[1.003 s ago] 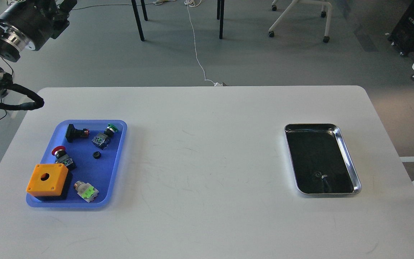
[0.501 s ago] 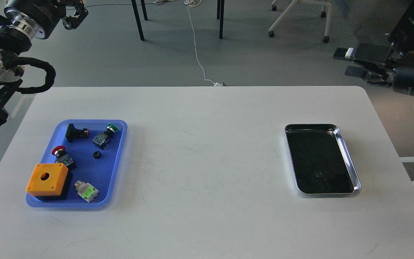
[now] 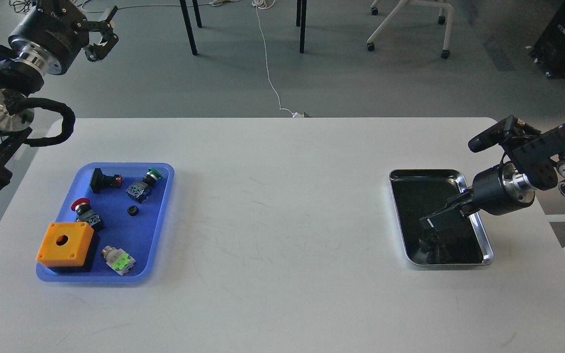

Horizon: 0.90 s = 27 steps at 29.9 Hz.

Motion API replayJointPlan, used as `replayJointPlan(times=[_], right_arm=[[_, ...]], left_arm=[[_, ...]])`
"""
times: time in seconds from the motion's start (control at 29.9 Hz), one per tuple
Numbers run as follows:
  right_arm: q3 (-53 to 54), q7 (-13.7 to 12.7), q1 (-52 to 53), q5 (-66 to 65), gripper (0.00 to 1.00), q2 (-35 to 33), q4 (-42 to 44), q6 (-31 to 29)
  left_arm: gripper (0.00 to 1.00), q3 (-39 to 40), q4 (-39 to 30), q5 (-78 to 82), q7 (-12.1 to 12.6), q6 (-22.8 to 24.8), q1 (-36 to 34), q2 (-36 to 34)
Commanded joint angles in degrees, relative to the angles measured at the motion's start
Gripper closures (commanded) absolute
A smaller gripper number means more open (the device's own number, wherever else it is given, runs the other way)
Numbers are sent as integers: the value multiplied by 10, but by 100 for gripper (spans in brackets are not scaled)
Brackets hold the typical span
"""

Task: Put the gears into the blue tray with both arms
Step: 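Reach into the metal tray and grasp another black gear with the right hand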

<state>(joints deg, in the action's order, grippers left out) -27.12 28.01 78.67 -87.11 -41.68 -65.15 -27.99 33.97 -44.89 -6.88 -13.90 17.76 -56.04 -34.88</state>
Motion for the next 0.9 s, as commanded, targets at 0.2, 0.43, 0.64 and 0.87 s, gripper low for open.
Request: replayJointPlan(times=[0.2, 0.43, 0.64, 0.87], right_arm=[[-5, 0, -64, -7, 13, 77, 84, 25], [-17, 0, -80, -7, 23, 102, 103, 44], [-29, 0, -80, -7, 27, 98, 103, 44], [-39, 0, -80, -7, 44, 94, 103, 44]], left_arm=[[2, 3, 0, -1, 2, 20, 0, -5], [2, 3, 1, -1, 1, 20, 0, -7], [2, 4, 1, -1, 1, 20, 0, -8], [2, 6, 1, -1, 1, 20, 0, -9]])
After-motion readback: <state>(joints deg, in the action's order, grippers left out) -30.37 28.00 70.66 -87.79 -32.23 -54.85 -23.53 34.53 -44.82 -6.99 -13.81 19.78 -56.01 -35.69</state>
